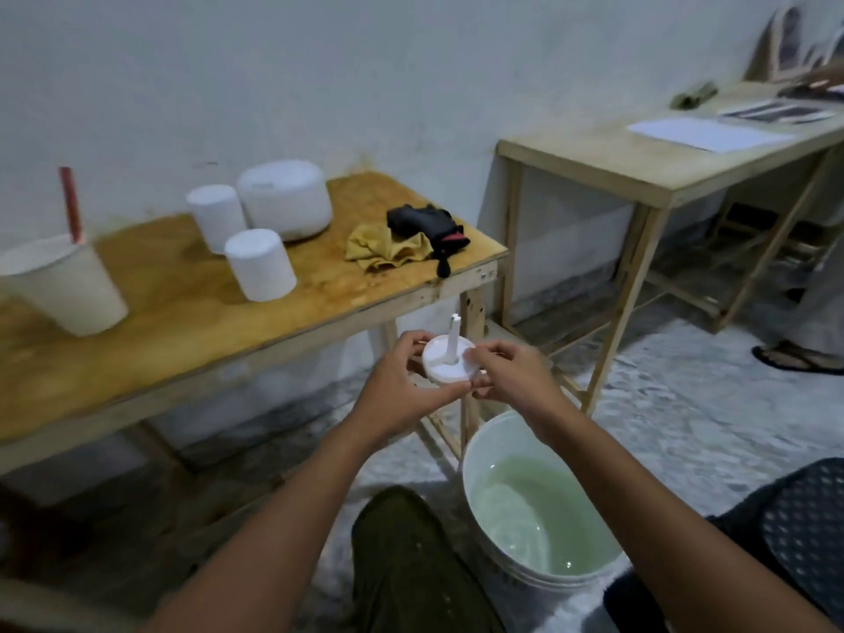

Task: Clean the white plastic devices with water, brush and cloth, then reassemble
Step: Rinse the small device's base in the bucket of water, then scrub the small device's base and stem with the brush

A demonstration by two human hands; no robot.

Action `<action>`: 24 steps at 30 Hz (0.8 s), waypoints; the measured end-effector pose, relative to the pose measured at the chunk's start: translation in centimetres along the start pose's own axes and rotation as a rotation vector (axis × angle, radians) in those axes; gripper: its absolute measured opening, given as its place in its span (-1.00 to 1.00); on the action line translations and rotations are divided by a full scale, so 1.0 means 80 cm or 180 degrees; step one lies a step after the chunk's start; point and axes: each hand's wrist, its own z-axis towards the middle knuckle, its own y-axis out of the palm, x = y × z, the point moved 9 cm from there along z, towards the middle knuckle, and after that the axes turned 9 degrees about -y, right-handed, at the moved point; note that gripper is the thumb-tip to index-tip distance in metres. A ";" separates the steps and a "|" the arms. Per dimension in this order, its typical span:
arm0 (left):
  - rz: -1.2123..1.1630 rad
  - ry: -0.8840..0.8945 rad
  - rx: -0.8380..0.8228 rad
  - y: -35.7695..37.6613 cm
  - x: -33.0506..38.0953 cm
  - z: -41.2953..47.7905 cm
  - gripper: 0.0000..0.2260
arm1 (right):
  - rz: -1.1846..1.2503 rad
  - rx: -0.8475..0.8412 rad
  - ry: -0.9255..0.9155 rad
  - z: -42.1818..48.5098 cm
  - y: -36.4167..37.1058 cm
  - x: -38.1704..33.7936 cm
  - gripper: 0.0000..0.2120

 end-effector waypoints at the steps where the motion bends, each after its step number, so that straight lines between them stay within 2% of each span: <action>1: 0.0021 0.0030 0.0040 -0.012 0.007 -0.003 -0.42 | 0.0038 -0.0057 -0.0041 -0.002 0.008 -0.013 -0.90; 10: 0.0136 0.0151 0.0888 -0.180 0.042 -0.041 -0.47 | 0.0151 -0.0497 -0.0462 -0.004 0.131 -0.129 -0.85; 13: 0.0377 0.0091 0.1142 -0.225 0.041 -0.046 -0.47 | 0.0102 -0.0629 -0.0548 0.003 0.170 -0.150 -0.85; 20: 0.0542 -0.0257 0.1549 -0.323 -0.002 -0.049 -0.42 | 0.0024 -0.0940 -0.0518 0.023 0.279 -0.172 -0.83; 24: 0.0524 -0.0456 0.1657 -0.355 -0.039 -0.043 -0.43 | -0.0339 -0.1073 -0.0615 0.036 0.327 -0.173 -0.84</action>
